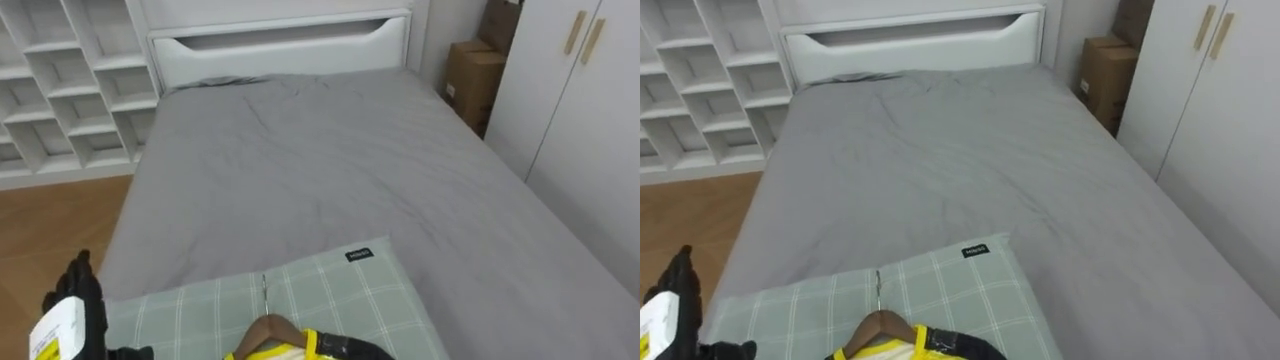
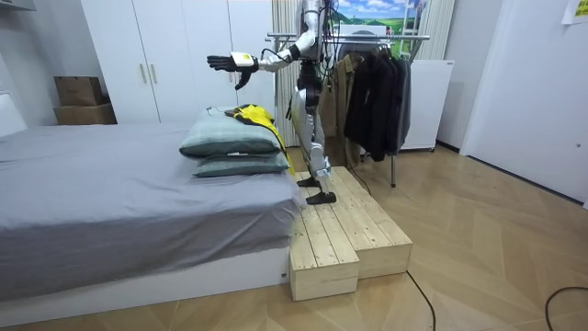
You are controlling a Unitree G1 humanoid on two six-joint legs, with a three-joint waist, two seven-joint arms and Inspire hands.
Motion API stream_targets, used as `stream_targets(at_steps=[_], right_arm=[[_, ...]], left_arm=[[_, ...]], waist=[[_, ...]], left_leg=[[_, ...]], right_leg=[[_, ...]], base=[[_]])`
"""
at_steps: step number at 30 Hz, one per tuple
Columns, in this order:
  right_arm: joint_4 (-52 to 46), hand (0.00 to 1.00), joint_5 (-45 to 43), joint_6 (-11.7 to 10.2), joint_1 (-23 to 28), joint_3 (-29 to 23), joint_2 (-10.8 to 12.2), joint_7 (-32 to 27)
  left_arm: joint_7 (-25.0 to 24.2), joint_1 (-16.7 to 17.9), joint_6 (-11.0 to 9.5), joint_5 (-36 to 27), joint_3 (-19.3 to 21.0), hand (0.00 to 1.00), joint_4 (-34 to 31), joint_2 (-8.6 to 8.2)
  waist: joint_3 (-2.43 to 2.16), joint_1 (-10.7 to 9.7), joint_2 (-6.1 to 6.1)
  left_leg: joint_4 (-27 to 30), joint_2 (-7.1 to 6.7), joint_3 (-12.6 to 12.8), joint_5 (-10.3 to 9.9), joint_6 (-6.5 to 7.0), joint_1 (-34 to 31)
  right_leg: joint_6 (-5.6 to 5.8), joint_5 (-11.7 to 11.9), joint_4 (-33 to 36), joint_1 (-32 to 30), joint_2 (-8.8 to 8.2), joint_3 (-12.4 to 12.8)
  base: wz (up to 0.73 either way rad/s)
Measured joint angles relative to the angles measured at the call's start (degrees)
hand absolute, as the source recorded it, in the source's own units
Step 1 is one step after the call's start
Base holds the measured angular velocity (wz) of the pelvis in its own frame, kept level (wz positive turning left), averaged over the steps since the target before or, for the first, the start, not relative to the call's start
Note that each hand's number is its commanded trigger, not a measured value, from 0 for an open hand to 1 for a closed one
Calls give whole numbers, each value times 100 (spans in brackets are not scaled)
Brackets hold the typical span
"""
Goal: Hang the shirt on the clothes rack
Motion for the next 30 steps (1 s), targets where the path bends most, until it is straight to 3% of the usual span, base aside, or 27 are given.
stream_targets(at_steps=[2, 7, 13, 18, 23, 30], right_arm=[[-5, 0, 76, 6, -7, 5, -3, 10], [23, 0, 128, 8, -25, 115, -5, 25], [118, 0, 74, 210, -36, 182, -4, 55], [222, 0, 76, 253, -61, 399, 2, 25], [279, 0, 81, 254, -238, 550, 30, -82], [295, 0, 91, 265, -344, 669, 44, -94]], left_arm=[[-47, -247, 25, 40, -112, 0, -1, 49], [-183, -472, 84, 41, -406, 0, 17, 71], [-539, -620, 255, 35, -599, 0, 224, 70], [-724, -773, 354, 30, -799, 0, 764, 64], [-722, -1057, 359, 27, -862, 0, 1397, 65], [-808, -1413, 359, 21, -845, 0, 1790, 65]], waist=[[-3, 6, 0], [11, -40, -30], [79, -161, -141], [26, -203, -196], [22, -285, -201], [18, -292, -208]], left_leg=[[-24, 4, 50, 52, -1, -52], [-78, 3, 159, 69, 12, -71], [-94, 6, 181, 69, 12, -84], [-60, 9, 193, 69, 13, -284], [19, 13, 203, 70, 14, -459], [24, 14, 241, 89, 42, -658]], right_leg=[[-12, 79, 10, -87, 1, 43], [-8, 95, 62, -215, 3, 176], [-7, 95, 90, -251, 3, 193], [-7, 113, 103, -444, 2, 200], [-10, 157, 98, -571, 3, 197], [-10, 212, 102, -791, 3, 233]], base=[[-9], [-14], [-2], [0], [0], [-2]])
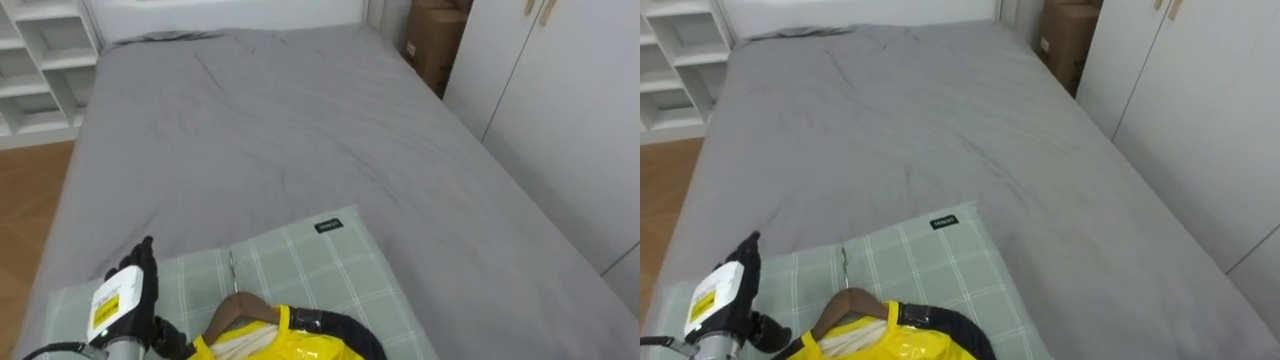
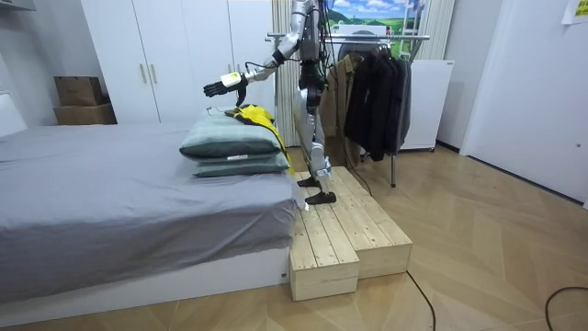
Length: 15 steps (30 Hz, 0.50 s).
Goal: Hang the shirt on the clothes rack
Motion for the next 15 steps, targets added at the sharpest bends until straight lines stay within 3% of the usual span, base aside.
stream_targets(at_steps=[9, 15], right_arm=[[20, 0, 110, 74, -93, 3, 17, -75], [128, 0, 156, 106, -273, 170, 15, -139]], left_arm=[[-139, -63, 36, 10, -21, 0, 97, -34], [-228, -75, 163, 14, -28, 0, 563, -154]], waist=[[15, 0, 28], [36, 10, 61]], left_leg=[[-9, -2, 6, 2, 3, -73], [-51, 0, 1, 6, 9, -50]], right_leg=[[0, 8, -7, -78, 1, 12], [1, 8, -10, -76, 2, 7]], base=[[0], [0]])
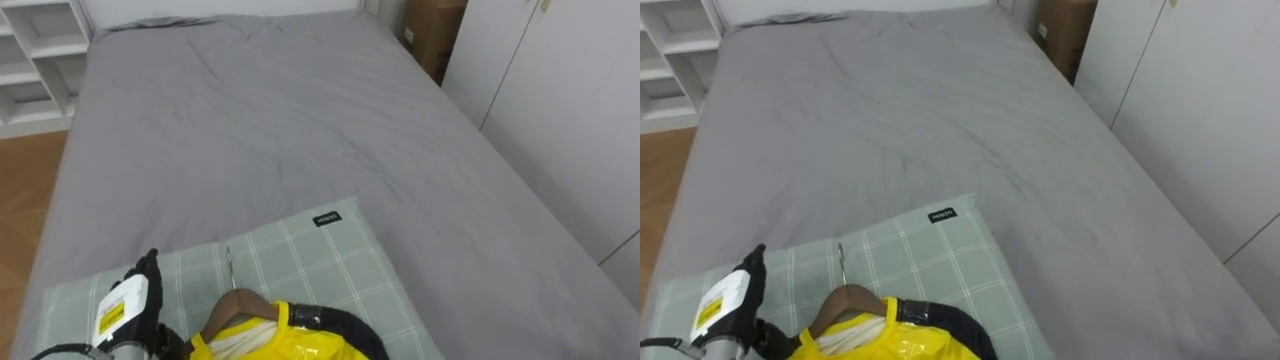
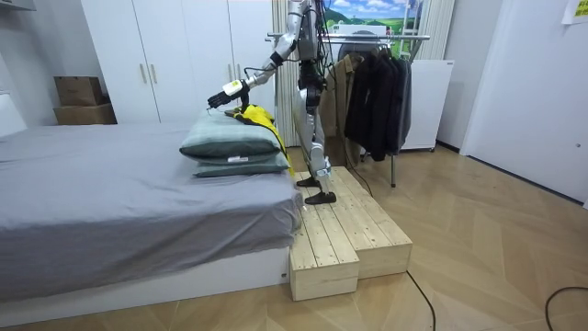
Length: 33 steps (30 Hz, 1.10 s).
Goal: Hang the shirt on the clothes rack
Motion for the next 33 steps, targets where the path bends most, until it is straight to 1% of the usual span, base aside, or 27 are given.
stream_targets(at_steps=[4, 7, 11, 14, 19, 21, 26, 33], right_arm=[[25, 0, 8, 0, -85, 142, -2, -28], [40, 0, 3, 0, -113, 227, -5, -45], [39, 0, -5, 0, -121, 229, -4, -44], [44, 0, 3, -2, -120, 225, -4, -41], [45, 0, 5, -4, -117, 221, -3, -29], [43, 0, 4, -5, -123, 222, -3, -30], [41, 0, 8, -8, -126, 222, -1, -29], [43, 0, 9, -82, -125, 222, 18, -5]], left_arm=[[-66, -1, 60, 2, -104, 0, 106, -58], [-114, -1, 95, -7, -106, 0, 141, -94], [-190, 29, 92, -39, -114, 0, 309, -114], [-272, 40, 88, -119, -219, 0, 412, -147], [-295, 62, 79, -152, -221, 0, 510, -172], [-293, 61, 64, -178, -222, 0, 509, -173], [-284, 74, -68, -238, -223, 0, 501, -172], [-279, 144, -91, -279, -223, 0, 514, -172]], waist=[[2, 0, 1], [4, -6, -1], [11, -8, -8], [14, -9, -12], [14, -6, -17], [14, -7, -17], [10, -5, -23], [-12, -5, -58]], left_leg=[[-70, -4, -4, 28, 8, 42], [-85, -3, 1, 29, 8, 49], [-120, -1, 70, 29, 8, 85], [-150, 1, 76, 30, 10, 110], [-155, 1, 82, 30, 10, 124], [-154, 1, 82, 30, 10, 127], [-154, 1, 82, 30, 10, 151], [-154, 1, 83, 30, 11, 164]], right_leg=[[0, 0, -1, 13, -4, -2], [0, 0, -3, 12, -4, 1], [0, 0, -5, 12, 1, 47], [1, 0, -5, 17, 5, 50], [1, -1, -4, 27, 6, 36], [1, -1, -1, 30, 6, 25], [1, -1, 4, 51, 5, 38], [1, -1, 4, 61, 8, 61]], base=[[0], [0], [-6], [-1], [0], [0], [0], [0]])
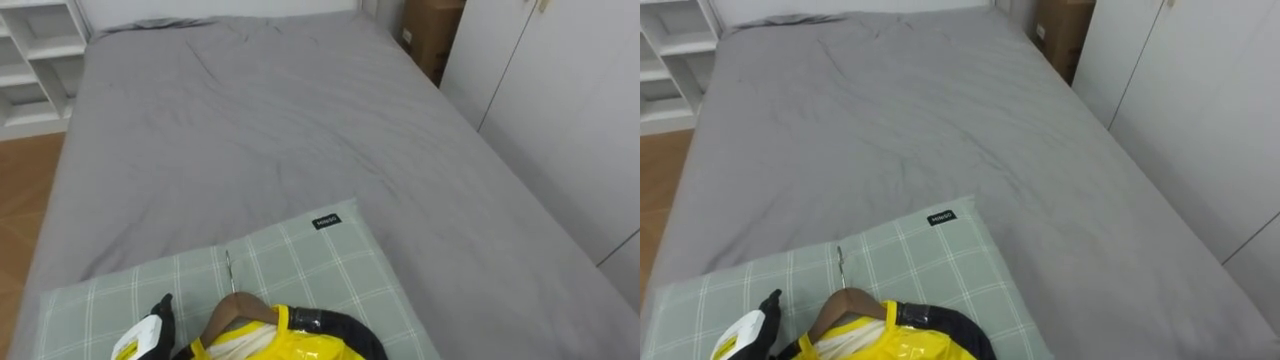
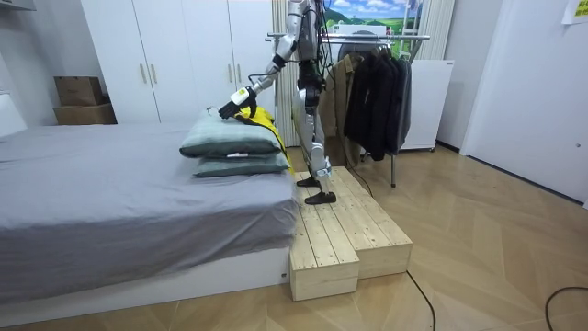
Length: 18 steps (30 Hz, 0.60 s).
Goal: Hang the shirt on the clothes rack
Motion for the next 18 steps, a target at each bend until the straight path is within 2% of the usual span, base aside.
stream_targets(at_steps=[9, 18], right_arm=[[2, 0, -57, -1, -21, 56, -2, 174], [39, 0, 9, 32, -44, 78, -15, 218]], left_arm=[[1, 45, -9, -7, -98, 0, 175, -6], [27, 31, 4, -180, -103, 0, 294, -101]], waist=[[3, 4, -35], [-2, 12, -36]], left_leg=[[3, -2, 8, 0, 0, 74], [6, -3, 9, 20, -3, 33]], right_leg=[[0, 0, -3, 74, -1, 10], [0, 0, 4, 29, -2, 15]], base=[[0], [0]])
